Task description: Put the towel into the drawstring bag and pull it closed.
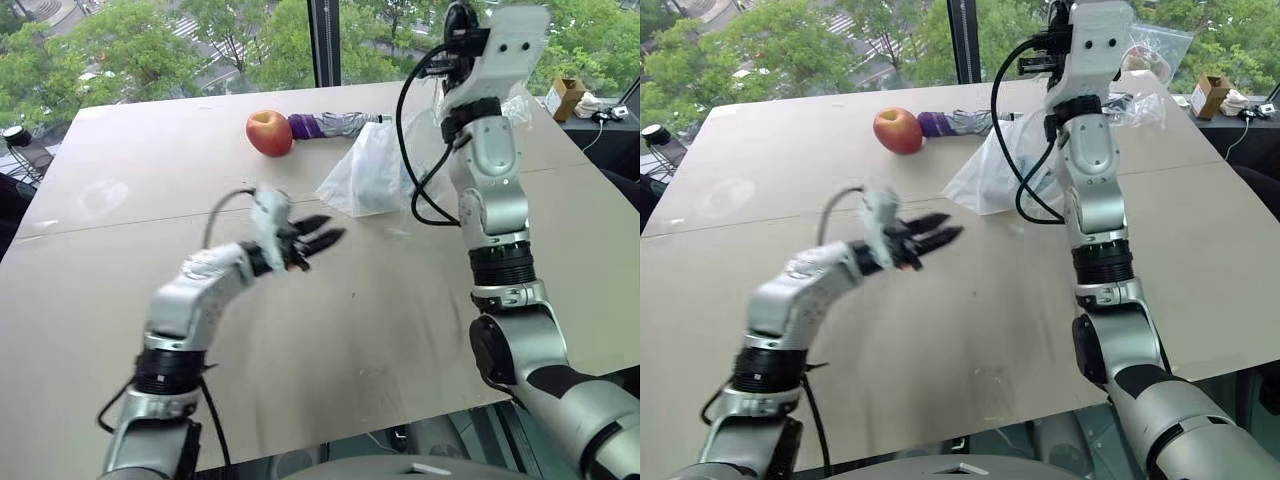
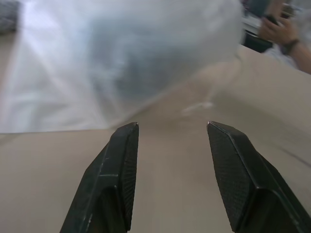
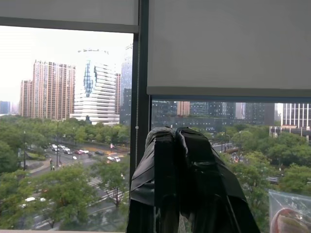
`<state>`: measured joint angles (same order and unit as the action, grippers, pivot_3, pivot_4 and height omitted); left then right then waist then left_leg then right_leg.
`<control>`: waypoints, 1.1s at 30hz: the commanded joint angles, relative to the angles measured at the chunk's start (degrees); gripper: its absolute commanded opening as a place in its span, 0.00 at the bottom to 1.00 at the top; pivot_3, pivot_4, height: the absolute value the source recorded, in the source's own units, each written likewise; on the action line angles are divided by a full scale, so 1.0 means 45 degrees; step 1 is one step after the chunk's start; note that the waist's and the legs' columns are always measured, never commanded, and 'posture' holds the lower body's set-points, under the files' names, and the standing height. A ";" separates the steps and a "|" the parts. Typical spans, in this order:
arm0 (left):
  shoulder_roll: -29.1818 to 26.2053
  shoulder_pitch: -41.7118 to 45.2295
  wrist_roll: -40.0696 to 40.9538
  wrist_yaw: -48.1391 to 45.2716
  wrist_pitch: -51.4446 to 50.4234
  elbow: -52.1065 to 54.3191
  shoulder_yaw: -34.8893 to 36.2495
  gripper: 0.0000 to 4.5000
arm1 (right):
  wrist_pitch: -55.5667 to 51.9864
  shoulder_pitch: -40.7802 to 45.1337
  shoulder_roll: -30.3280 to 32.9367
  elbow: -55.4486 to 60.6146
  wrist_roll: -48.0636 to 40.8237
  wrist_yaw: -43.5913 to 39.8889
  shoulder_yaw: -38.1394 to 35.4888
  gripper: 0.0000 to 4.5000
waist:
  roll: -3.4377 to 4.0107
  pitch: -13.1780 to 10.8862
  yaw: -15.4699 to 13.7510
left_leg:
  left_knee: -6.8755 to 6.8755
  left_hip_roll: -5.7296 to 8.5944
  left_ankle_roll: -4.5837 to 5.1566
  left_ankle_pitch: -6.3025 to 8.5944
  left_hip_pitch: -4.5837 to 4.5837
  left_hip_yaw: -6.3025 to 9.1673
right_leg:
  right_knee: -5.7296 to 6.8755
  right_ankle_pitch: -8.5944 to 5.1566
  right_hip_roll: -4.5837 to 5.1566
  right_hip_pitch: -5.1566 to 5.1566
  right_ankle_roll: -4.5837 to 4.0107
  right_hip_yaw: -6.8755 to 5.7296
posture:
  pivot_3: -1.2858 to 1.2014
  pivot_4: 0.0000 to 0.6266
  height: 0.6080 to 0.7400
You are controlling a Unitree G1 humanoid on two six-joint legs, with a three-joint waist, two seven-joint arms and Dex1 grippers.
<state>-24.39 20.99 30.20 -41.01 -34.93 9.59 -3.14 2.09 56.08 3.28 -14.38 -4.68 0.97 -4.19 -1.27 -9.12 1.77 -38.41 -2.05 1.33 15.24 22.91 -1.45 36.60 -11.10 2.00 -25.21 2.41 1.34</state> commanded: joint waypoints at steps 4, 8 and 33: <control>0.1557 0.0725 -0.1695 0.0128 0.1941 -0.1584 -0.1578 0.50 | -0.0171 0.0403 -0.0007 0.0784 -0.0007 0.0034 -0.0021 0.00 | 0.0000 0.0000 0.0050 | 0.0002 0.0003 0.0000 0.0000 -0.0011 -0.0003 | 0.0014 0.0000 -0.0017 -0.0002 -0.0001 -0.0011 | 0.52 0.24 1.00; 0.2557 0.1457 -0.2343 0.0064 0.3149 -0.3233 -0.1764 0.50 | -0.0217 0.0385 -0.0034 0.0822 0.0017 0.0051 -0.0008 0.00 | 0.0000 0.0000 0.0098 | 0.0004 -0.0011 0.0001 -0.0001 -0.0014 -0.0033 | 0.0026 -0.0002 -0.0044 -0.0003 -0.0004 -0.0028 | 0.52 0.24 1.00; 0.3006 0.1516 -0.6217 0.2627 0.8770 -0.4628 -0.1017 0.00 | -0.0480 -0.0344 0.0604 0.1516 0.1101 0.1185 -0.0411 0.00 | -0.0001 0.0001 0.0126 | 0.0013 -0.0015 0.0002 0.0000 -0.0006 -0.0068 | -0.0004 -0.0001 -0.0038 -0.0007 0.0000 -0.0004 | 0.52 0.24 1.00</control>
<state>-9.64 28.35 4.76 -33.92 -0.24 -16.11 -11.19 -1.16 54.64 4.67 -10.74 -1.10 4.43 -4.48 -1.27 -9.11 2.34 -38.32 -2.14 1.34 15.24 22.88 -1.76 36.59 -11.11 1.83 -25.25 2.41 1.36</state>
